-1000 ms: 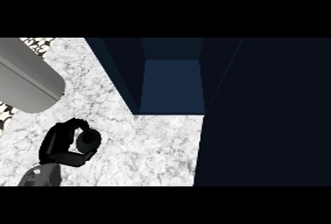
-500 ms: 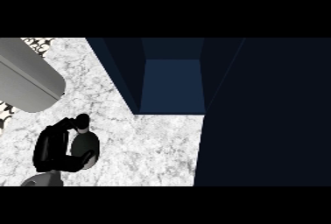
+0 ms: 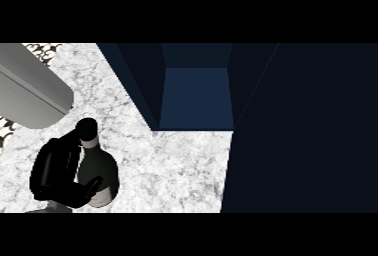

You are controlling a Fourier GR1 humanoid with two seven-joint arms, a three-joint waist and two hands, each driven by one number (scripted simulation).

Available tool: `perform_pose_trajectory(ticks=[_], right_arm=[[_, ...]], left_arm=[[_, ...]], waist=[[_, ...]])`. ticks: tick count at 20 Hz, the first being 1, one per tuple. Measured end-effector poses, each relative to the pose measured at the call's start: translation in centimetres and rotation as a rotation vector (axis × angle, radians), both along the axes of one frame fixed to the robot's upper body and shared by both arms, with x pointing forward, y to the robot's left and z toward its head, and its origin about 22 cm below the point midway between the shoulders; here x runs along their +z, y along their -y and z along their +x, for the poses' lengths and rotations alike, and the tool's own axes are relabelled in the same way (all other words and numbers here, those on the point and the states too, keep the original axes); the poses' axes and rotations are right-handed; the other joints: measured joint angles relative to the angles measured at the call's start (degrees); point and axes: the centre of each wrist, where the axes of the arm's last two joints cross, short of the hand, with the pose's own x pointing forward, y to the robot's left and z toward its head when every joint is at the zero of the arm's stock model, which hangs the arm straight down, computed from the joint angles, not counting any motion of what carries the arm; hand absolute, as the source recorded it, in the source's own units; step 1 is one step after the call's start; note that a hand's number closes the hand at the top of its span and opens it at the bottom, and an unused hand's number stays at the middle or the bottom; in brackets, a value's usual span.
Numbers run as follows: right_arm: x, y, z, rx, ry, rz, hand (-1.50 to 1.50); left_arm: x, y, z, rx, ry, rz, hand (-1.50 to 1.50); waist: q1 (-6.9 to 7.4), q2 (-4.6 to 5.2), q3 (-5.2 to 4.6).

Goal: Pick up the wine, place it into the cabinet and close the cabinet

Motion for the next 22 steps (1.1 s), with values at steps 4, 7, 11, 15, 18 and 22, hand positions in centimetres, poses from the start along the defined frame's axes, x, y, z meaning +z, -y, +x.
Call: perform_pose_trajectory(ticks=[4,7,11,15,18,22], right_arm=[[-0.1,0.3,0.0,-0.007,0.003,-0.003,-1.5],[-0.4,-0.1,-0.1,0.012,-0.005,0.008,-1.5],[-0.2,0.0,0.0,0.011,-0.005,0.006,-1.5],[0.1,-0.5,0.1,0.022,-0.01,0.019,-1.5],[-0.2,0.2,0.0,0.002,-0.001,0.007,-1.5],[-0.1,0.0,0.1,0.01,0.003,0.01,-1.5]], left_arm=[[3.0,2.8,-0.1,-0.024,-0.003,0.018,1.5],[4.8,5.6,0.1,-0.05,-0.012,0.014,1.5],[7.0,8.2,0.3,-0.098,-0.013,0.003,1.5],[8.7,10.9,0.4,-0.122,-0.01,-0.023,1.5],[10.0,13.0,0.6,-0.126,-0.007,-0.039,1.5],[11.4,16.0,1.5,-0.126,-0.016,-0.045,1.5]], waist=[[-0.1,0.02,0.01],[-0.28,0.05,-0.01],[-0.34,0.09,-0.03],[-0.38,0.11,-0.05],[-0.53,0.13,-0.03],[-0.73,0.16,-0.03]])
